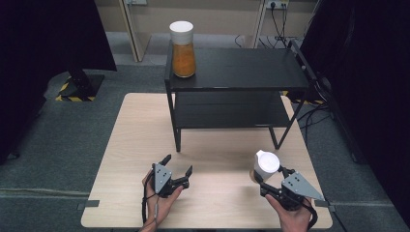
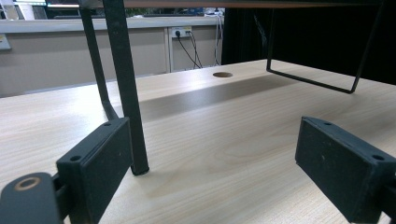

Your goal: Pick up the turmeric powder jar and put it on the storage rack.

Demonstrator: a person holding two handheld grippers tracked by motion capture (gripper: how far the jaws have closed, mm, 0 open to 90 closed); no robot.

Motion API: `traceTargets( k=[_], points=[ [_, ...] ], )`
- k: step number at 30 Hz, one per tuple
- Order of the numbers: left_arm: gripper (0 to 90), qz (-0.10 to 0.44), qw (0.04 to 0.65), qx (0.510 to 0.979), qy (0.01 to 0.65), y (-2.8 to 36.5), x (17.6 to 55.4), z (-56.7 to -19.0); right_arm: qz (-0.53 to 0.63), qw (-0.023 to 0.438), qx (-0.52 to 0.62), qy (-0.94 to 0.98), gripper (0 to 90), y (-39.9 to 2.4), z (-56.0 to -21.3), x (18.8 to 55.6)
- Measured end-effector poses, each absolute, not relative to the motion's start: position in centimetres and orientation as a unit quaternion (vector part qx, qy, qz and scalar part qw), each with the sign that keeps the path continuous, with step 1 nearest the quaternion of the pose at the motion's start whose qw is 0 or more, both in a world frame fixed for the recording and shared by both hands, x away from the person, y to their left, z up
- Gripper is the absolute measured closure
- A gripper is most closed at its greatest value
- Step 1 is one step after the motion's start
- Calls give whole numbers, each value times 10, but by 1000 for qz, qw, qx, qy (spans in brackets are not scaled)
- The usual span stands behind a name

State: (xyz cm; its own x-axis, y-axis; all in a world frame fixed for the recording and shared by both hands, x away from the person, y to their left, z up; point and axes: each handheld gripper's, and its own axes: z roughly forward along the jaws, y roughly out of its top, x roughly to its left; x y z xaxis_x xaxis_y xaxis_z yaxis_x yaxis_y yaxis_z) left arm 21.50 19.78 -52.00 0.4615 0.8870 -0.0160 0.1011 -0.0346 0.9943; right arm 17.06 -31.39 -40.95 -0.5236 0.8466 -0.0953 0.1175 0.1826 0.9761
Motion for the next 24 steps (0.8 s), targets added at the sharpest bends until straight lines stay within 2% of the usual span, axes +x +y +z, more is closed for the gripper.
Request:
traceTargets(
  k=[24],
  points=[
    [104,341,575,632,392,198,215,-520,574,391,360,623,305,-316,-382,176]
  ],
)
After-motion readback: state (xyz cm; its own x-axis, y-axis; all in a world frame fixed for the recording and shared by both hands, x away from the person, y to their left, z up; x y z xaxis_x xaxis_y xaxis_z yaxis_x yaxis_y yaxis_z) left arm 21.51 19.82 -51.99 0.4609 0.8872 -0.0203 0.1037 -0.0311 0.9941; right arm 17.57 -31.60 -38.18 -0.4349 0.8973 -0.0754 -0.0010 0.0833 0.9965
